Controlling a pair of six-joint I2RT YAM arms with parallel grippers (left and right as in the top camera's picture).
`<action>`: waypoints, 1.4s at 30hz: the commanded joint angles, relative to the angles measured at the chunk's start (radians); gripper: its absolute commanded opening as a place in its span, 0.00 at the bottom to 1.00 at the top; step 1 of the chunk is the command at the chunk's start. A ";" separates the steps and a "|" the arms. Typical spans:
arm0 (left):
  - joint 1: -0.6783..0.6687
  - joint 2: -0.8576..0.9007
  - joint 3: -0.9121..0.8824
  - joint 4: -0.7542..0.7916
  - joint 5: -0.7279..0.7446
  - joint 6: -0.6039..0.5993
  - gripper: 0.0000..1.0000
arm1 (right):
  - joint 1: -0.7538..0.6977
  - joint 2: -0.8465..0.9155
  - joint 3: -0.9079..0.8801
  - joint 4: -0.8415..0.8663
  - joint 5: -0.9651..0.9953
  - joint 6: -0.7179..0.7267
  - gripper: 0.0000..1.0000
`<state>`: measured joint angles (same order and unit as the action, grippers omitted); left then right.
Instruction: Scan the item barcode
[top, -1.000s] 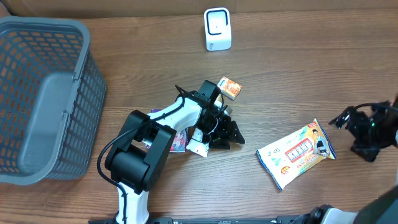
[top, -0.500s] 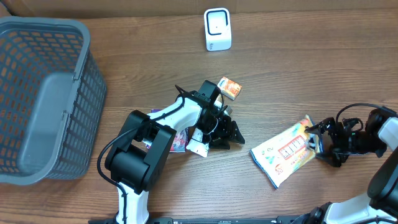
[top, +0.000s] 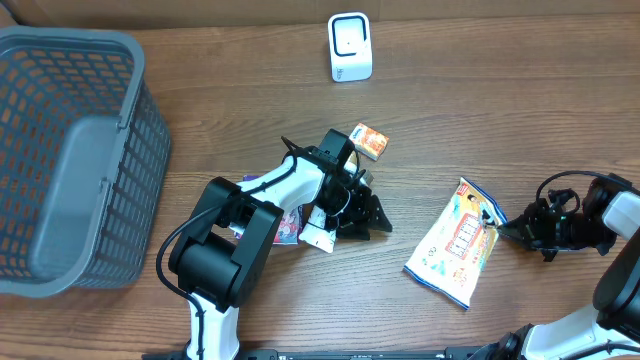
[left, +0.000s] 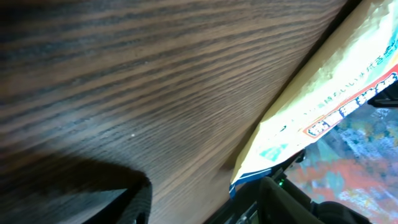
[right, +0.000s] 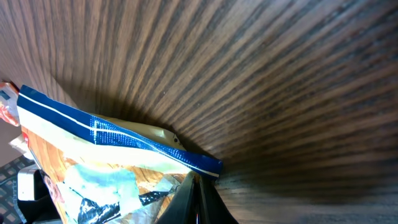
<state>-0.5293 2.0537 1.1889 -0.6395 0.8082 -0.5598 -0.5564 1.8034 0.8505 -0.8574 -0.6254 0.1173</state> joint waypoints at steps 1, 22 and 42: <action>-0.001 0.091 -0.070 -0.021 -0.153 -0.023 0.49 | 0.002 0.014 -0.007 -0.049 0.006 -0.023 0.39; 0.041 0.036 -0.059 -0.020 -0.214 0.005 0.47 | 0.184 -0.485 -0.045 -0.229 0.311 0.164 1.00; 0.041 0.026 -0.060 -0.064 -0.243 0.037 0.53 | 0.613 -0.458 -0.229 0.094 0.344 0.621 0.60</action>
<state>-0.5049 2.0266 1.1835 -0.6834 0.7593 -0.5388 0.0513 1.3376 0.6334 -0.7876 -0.2958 0.6785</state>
